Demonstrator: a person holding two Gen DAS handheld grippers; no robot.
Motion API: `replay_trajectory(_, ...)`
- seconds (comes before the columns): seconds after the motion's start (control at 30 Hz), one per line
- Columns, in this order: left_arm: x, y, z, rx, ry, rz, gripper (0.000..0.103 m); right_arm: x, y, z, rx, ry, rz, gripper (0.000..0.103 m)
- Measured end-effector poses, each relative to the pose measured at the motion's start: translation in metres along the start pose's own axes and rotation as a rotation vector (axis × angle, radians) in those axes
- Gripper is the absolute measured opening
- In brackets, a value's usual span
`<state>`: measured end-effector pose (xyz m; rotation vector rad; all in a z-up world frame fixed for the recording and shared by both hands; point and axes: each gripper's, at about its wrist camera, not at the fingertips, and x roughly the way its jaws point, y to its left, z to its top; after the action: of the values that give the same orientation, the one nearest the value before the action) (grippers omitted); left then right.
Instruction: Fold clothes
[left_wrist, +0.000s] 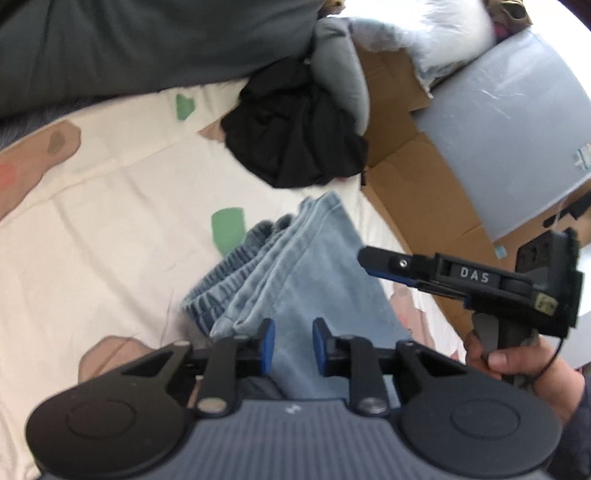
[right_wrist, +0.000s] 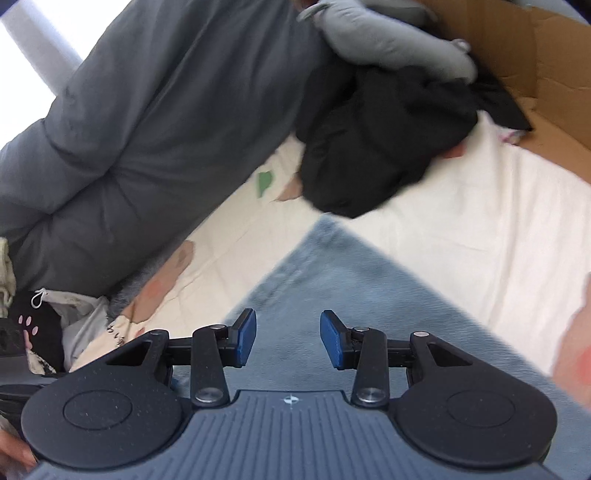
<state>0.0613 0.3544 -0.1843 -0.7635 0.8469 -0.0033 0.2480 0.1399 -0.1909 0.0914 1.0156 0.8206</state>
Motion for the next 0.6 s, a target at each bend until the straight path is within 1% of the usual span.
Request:
replay_trajectory(0.07,0.005,0.002,-0.001,0.01,0.003,0.014,0.019,0.012,0.006,0.001,-0.013,-0.012,-0.004,0.046)
replay_trajectory(0.1,0.007,0.003,-0.001,0.009,0.008,0.02,0.018,0.019,0.008,0.002,-0.017,-0.008,-0.006,0.043)
replay_trajectory(0.13,0.009,0.005,-0.002,0.007,0.011,0.025,0.015,0.025,0.01,0.003,-0.027,0.005,-0.014,0.036)
replay_trajectory(0.2,0.014,0.008,-0.002,0.003,0.011,0.035,0.009,0.04,0.013,0.005,-0.05,0.039,-0.035,0.027)
replay_trajectory(0.23,0.016,0.008,-0.003,0.005,0.01,0.05,0.003,0.045,0.014,0.005,-0.058,0.053,-0.043,0.026)
replay_trajectory(0.3,0.02,0.011,-0.004,-0.003,0.007,0.07,0.002,0.055,0.016,0.004,-0.07,0.079,-0.058,0.025)
replay_trajectory(0.43,0.026,0.019,-0.005,-0.043,0.001,0.075,0.003,0.07,0.017,0.002,-0.088,0.117,-0.08,0.025)
replay_trajectory(0.6,0.034,0.026,-0.004,-0.038,-0.015,0.091,0.003,0.085,0.014,0.006,-0.05,0.14,-0.082,0.024)
